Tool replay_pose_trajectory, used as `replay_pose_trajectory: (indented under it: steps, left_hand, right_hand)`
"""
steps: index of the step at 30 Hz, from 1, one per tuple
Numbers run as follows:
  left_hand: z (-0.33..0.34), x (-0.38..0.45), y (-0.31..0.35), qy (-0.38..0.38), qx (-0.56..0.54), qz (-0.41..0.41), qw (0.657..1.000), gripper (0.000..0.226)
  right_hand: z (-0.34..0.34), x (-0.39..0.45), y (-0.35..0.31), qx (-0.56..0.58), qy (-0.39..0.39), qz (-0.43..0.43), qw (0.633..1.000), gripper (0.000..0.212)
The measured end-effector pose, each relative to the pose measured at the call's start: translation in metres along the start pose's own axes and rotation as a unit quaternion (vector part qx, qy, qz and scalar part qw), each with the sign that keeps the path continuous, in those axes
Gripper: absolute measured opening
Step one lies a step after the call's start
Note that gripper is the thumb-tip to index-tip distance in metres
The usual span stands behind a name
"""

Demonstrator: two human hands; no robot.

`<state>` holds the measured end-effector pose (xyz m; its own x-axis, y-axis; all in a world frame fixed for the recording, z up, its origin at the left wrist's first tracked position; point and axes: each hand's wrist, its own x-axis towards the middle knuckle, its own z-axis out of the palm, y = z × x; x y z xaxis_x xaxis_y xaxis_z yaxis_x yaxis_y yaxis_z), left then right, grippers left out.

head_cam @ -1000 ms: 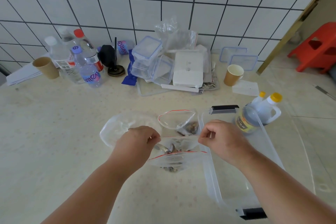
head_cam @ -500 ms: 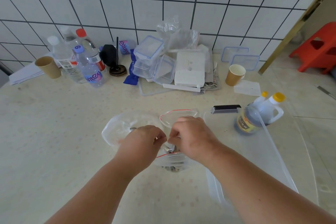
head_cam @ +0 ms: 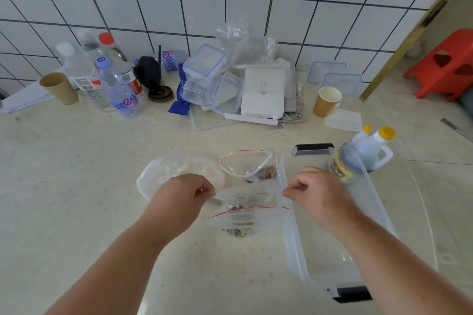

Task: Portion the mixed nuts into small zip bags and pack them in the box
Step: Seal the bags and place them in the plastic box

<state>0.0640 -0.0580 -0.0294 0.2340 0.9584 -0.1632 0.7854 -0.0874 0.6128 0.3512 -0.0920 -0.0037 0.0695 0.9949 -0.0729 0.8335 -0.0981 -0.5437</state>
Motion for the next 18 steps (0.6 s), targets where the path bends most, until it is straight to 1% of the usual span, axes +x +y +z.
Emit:
replay_pose_trajectory:
  steps: [2,5,6,8,10,13,15,18]
  left_hand:
    - [-0.003,-0.001,-0.001,-0.022,0.0,0.016,1.0,0.026]
    - [-0.005,0.001,0.003,-0.053,0.012,0.071,0.996,0.016]
    - [-0.006,0.003,0.005,-0.054,0.01,0.08,0.995,0.018]
    - [-0.006,0.008,0.01,-0.046,0.009,0.081,0.996,0.035]
    - [-0.006,0.016,0.015,-0.032,0.028,0.074,0.996,0.039]
    - [-0.006,0.031,0.023,-0.007,0.053,0.059,0.997,0.023]
    - [-0.007,0.043,0.027,0.002,0.056,0.056,0.997,0.015]
    - [-0.002,0.062,0.028,-0.013,0.079,0.052,0.995,0.016]
  right_hand:
    - [-0.001,-0.001,-0.001,0.025,0.001,0.008,1.0,0.023]
    - [0.002,0.005,-0.01,0.024,0.01,-0.004,1.0,0.018]
    - [0.003,0.009,-0.014,0.023,0.014,-0.006,1.0,0.018]
    - [0.004,0.017,-0.02,0.021,0.019,-0.011,1.0,0.018]
    - [0.007,0.025,-0.024,0.011,0.023,-0.027,0.999,0.013]
    - [0.012,0.041,-0.026,-0.005,0.026,-0.054,0.998,0.006]
    - [0.015,0.05,-0.027,-0.02,0.021,-0.063,0.998,0.011]
    - [0.018,0.061,-0.026,-0.06,0.015,-0.083,0.995,0.016]
